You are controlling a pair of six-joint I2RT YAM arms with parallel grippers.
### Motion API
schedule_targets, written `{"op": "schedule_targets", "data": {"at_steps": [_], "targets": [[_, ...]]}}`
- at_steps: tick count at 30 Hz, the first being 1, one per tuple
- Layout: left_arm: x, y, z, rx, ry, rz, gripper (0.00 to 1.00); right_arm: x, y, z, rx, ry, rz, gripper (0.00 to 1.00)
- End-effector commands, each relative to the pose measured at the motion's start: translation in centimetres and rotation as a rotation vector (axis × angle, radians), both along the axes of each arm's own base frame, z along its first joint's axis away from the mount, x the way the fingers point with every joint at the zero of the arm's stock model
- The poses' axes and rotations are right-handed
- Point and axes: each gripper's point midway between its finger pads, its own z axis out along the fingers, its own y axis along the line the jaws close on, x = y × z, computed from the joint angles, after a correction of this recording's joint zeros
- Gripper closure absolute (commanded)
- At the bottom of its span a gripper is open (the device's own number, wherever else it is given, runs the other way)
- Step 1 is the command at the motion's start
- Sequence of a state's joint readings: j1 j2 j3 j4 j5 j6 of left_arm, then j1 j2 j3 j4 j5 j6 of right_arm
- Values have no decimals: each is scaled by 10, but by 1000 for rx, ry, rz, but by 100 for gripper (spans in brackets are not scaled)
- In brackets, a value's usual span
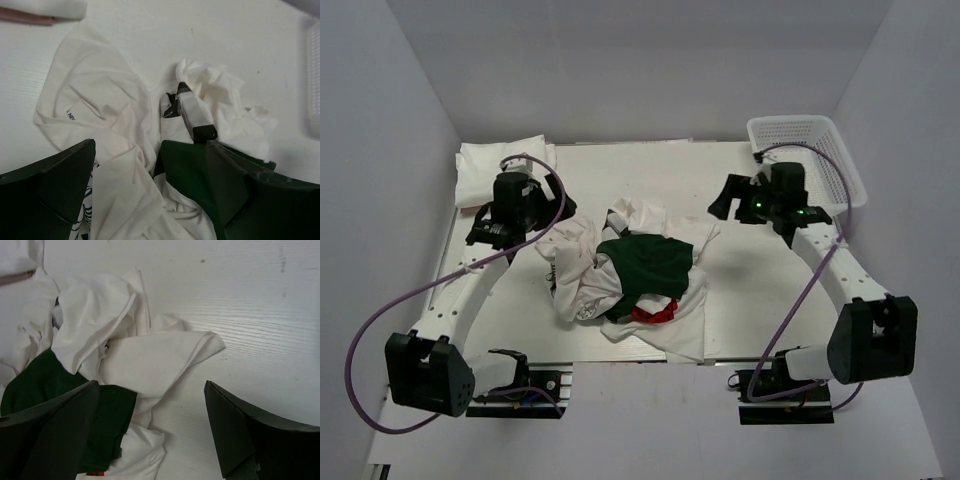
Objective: Fold and stack the t-shirts
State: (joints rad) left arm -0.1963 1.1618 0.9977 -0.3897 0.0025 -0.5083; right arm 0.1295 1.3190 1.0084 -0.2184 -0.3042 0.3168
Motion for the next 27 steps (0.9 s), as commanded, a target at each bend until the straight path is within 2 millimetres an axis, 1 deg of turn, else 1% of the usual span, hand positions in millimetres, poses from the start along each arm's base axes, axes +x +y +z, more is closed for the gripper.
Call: {"op": "schedule_targets", "data": {"at_steps": [1,2,3,4,5,6,7,8,9,10,11,12,13,14,15,16,17,18,19,21,22,23,24,25,26,27], "targets": [[-1,-16,7,0,20,-101,0,-5,45,11,-77,-41,177,10],[-1,-18,-2,-2,51,-112,0,-2,49,5,-104,-32,178,10],[-1,-18,-2,-2,51,-112,0,8,59,16,-122,-64,203,10],[-2,-18,-8,2,75,-112,0,2,80,14,-143,-56,248,10],[-4,-18,-10,4,88,-111,0,5,84,-1,-199,-29,262,10],[-6,-16,-16,10,99,-104,0,14,98,3,-237,-36,274,10],[-6,-16,-16,10,99,-104,0,13,112,1,-264,-41,303,10],[-9,-15,-23,14,122,-103,0,29,120,-9,-321,-31,308,10],[-13,-14,-25,14,123,-103,0,29,132,-14,-357,-33,323,10],[-14,-14,-22,13,114,-104,0,29,144,-18,-377,-38,345,10],[-18,-13,-30,17,138,-103,0,31,155,-37,-410,-11,380,10],[-20,-13,-35,18,149,-103,0,44,169,-34,-414,-22,393,10],[-23,-12,-33,18,149,-103,0,46,176,-35,-417,-17,403,10],[-24,-12,-36,12,160,-98,0,52,196,-33,-418,-25,428,10],[-28,-12,-42,15,180,-98,0,52,202,-53,-437,14,446,10],[-28,-12,-39,5,173,-92,0,53,206,-71,-450,48,456,10],[-32,-15,-43,-7,186,-112,0,51,211,-76,-455,56,468,10],[-35,-16,-48,-10,201,-119,0,51,219,-87,-460,79,477,10],[-35,-16,-48,-10,201,-119,0,51,215,-95,-496,96,453,10],[-40,-16,-56,-15,218,-114,0,44,217,-108,-528,125,434,10],[-40,-16,-56,-15,218,-114,0,41,211,-122,-569,154,422,10],[-39,-14,-56,-16,219,-100,0,35,207,-133,-588,181,416,15],[-38,-13,-59,-9,227,-92,0,29,208,-140,-601,193,421,25],[-38,-13,-59,-9,227,-92,0,28,205,-145,-618,200,419,39],[-36,-13,-58,-9,227,-92,0,28,202,-146,-634,205,388,79],[-35,-14,-58,-8,235,-92,0,30,201,-143,-647,196,371,99]]}}
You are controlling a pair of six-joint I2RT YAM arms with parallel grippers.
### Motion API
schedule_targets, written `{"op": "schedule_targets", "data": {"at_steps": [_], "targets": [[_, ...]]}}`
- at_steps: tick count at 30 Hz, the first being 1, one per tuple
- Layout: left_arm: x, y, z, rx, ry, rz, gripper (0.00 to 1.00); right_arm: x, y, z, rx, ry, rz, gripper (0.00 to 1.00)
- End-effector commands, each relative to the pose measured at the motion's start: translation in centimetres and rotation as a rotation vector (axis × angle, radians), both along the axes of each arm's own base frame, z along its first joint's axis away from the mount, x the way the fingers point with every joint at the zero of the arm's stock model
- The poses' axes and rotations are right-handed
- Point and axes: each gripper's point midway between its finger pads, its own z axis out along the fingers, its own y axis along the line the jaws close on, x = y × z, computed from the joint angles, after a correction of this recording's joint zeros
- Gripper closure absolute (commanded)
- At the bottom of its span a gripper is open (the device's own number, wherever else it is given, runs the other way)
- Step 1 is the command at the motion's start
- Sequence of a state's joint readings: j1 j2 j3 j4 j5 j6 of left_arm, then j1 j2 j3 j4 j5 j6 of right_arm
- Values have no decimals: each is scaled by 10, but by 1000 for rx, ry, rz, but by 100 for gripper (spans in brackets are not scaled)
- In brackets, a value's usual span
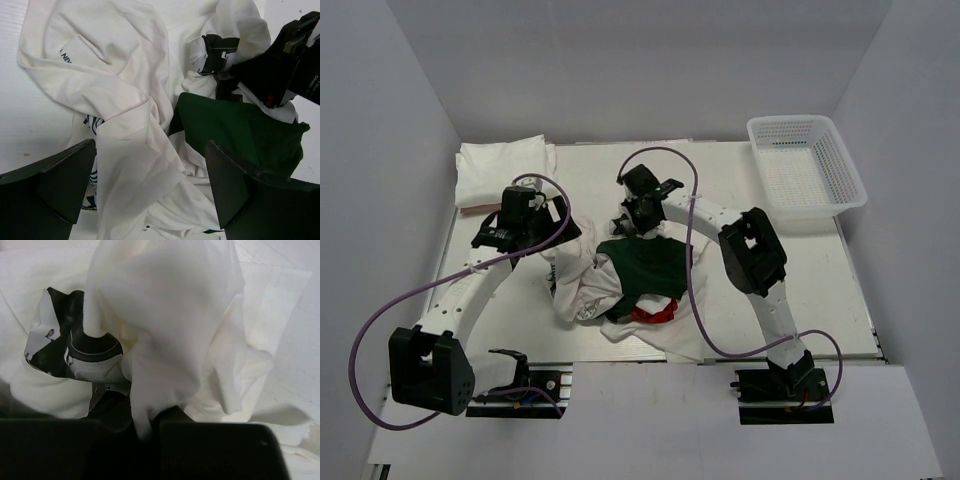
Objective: Fold and stack the t-shirts
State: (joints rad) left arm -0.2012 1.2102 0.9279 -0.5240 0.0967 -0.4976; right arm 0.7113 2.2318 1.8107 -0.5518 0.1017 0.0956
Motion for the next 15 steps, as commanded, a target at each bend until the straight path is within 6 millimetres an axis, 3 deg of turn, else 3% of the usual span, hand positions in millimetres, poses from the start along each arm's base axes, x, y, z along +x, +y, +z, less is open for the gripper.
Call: {"op": "schedule_targets", "data": {"at_steps": [1,2,4,5,8,9,12,14,15], "targets": [[3,-3,11,-13,-21,-3,0,0,-14,10,-76,-43,-69,100],[3,-3,11,-13,-21,-3,0,14,-14,37,-63,-126,-97,100],[2,-5,8,-18,-11,-11,0,27,-12,65,-39,-214,-112,100],[2,-5,8,-18,-11,-11,0,45,-13,113,17,-347,-158,100],[1,-9,6,-40,-3,-20,0,60,-12,194,145,-525,-204,100],[1,-9,6,-41,-3,-20,0,64,-18,232,199,-611,-241,100],[-1,-9,0,-44,18,-12,0,59,-42,342,373,-861,-326,100],[-1,-10,-3,-50,30,-5,0,57,-57,362,393,-921,-362,100],[0,-10,-6,-48,40,-4,0,54,-74,393,426,-993,-412,100]]}}
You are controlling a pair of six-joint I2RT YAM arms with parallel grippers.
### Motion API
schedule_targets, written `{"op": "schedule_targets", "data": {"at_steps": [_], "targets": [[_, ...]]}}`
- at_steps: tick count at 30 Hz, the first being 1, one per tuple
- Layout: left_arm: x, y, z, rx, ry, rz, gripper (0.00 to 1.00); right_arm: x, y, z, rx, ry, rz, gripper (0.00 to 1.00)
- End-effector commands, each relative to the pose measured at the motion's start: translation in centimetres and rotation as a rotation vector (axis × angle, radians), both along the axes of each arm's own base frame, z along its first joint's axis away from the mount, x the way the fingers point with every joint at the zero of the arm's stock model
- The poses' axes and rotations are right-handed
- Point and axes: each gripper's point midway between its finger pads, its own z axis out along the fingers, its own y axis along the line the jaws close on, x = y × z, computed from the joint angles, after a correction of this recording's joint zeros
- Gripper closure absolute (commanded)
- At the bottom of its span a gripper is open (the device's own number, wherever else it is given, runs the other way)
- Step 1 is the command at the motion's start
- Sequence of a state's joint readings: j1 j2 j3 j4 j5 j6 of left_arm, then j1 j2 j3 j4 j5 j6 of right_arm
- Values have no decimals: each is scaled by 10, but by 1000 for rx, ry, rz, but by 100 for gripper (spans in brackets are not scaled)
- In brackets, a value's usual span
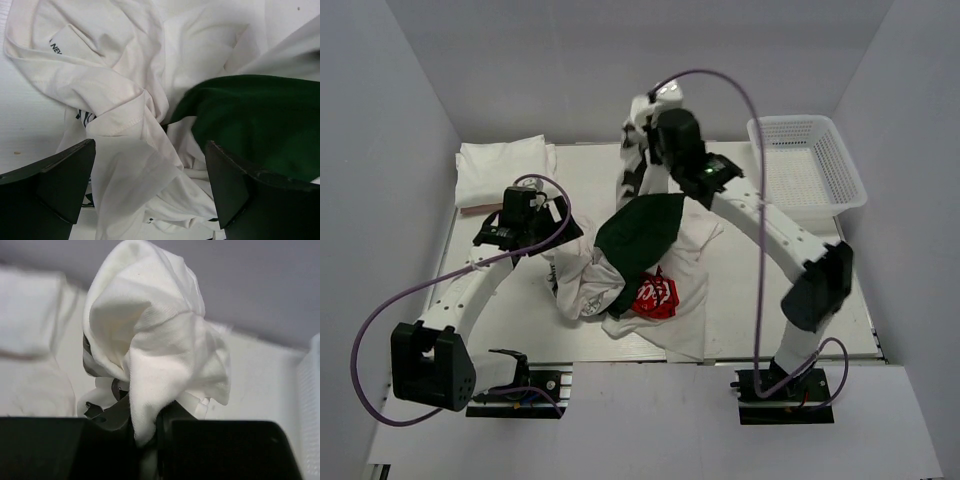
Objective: Fold and stack the t-shirts
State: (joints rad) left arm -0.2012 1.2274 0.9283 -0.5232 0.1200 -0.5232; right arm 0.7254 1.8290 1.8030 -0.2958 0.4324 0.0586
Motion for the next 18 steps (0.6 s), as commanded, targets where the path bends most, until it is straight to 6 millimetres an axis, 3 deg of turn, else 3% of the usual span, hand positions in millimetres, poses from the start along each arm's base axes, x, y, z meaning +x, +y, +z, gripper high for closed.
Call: {"op": "schedule_targets", "data": {"at_steps": [1,2,4,8,9,11,12,13,15,17,18], "targets": [[0,-6,-2,-25,16,-13,0,6,-54,150,227,-373,-183,100],[0,-6,-2,-25,16,-13,0,7,-66,160,180,-405,-202,100],[-3,-10,-8,-41,41,-20,0,9,-95,202,214,-506,-306,100],[-1,-10,-13,-39,50,-20,0,18,-154,248,181,-636,-484,100],[-1,-10,-13,-39,50,-20,0,16,-170,267,199,-674,-524,100],[0,-9,-11,-33,49,-14,0,23,-194,284,159,-723,-597,100],[0,-9,-13,-31,58,-13,0,17,-213,307,185,-774,-638,100],[0,-9,-13,-31,58,-13,0,27,-225,304,125,-792,-678,100],[1,-7,-17,-21,67,-6,0,28,-241,309,107,-816,-732,100],[0,-7,-21,-18,85,-5,0,31,-271,313,96,-865,-809,100],[2,-5,-18,-7,72,-6,0,41,-274,305,74,-859,-823,100]]}}
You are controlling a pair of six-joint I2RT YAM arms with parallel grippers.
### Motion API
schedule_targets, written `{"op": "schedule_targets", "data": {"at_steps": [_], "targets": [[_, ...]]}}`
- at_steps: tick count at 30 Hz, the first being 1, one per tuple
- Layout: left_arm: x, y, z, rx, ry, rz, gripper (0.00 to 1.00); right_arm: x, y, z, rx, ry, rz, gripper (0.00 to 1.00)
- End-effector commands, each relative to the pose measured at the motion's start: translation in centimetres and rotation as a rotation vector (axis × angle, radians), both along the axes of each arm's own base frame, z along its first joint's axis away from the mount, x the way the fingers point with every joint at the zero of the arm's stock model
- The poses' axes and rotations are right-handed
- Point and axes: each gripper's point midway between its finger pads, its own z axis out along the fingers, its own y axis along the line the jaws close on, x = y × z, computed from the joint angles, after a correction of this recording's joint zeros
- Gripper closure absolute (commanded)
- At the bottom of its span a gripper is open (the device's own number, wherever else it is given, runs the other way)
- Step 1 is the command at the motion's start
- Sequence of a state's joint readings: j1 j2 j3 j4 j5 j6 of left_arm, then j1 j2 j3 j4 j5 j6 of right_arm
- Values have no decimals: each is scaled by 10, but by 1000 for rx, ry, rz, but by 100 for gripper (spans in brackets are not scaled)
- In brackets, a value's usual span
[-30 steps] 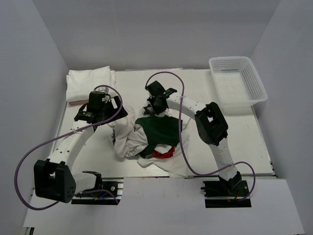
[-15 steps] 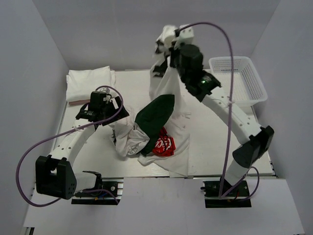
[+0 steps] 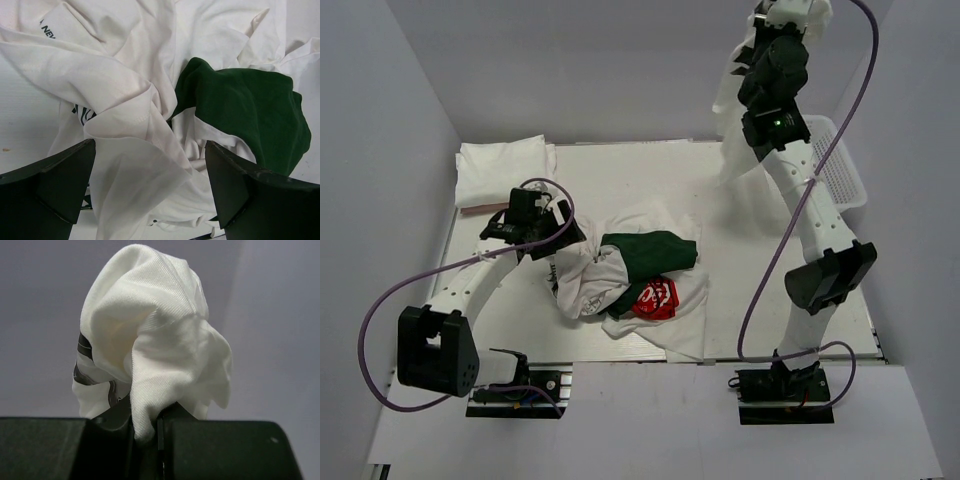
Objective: Fold and stack the t-shirts
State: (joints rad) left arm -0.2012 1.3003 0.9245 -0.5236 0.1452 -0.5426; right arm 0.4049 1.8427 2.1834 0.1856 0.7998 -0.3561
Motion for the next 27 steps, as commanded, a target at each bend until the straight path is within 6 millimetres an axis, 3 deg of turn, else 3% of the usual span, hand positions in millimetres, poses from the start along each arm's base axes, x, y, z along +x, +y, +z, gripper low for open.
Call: {"op": "schedule_targets", "data": {"at_steps": [1,4,7,10,11,13,15,16,17,18,19,20,22,23,24,25,27], "targets": [[1,0,3,10,-2,-3,0,-18,-62,44,21,-165,-169,100],[1,0,0,14,16,-3,0,1,-97,29,-8,-144,-244,100],[4,1,0,21,15,3,0,29,-127,-12,-43,-53,-326,100],[4,1,-3,23,24,3,0,42,-165,-50,-36,23,-396,100],[7,0,1,20,13,3,0,54,-167,-89,-43,112,-394,100],[9,-2,6,11,4,-3,0,59,-175,-120,-40,176,-399,100],[14,-3,12,7,-17,-3,0,67,-177,-186,-39,343,-387,100],[14,-3,12,7,-17,-3,0,66,-178,-204,-28,385,-394,88],[17,-3,17,4,-30,-3,0,65,-179,-214,-13,412,-403,68],[20,-2,21,12,-44,6,0,62,-176,-243,40,489,-401,22],[19,1,20,22,-36,14,0,59,-174,-250,64,508,-408,10],[19,1,22,22,-35,14,0,60,-173,-248,121,491,-398,10],[17,3,20,31,-26,20,0,62,-146,-266,147,613,-226,10],[18,4,24,36,-40,27,0,57,-138,-266,154,648,-174,10],[18,5,24,43,-43,19,0,60,-118,-272,165,681,-57,10],[17,5,28,40,-56,19,0,53,-96,-264,173,709,74,10],[15,7,32,46,-64,27,0,43,-48,-272,176,776,327,10]]}}
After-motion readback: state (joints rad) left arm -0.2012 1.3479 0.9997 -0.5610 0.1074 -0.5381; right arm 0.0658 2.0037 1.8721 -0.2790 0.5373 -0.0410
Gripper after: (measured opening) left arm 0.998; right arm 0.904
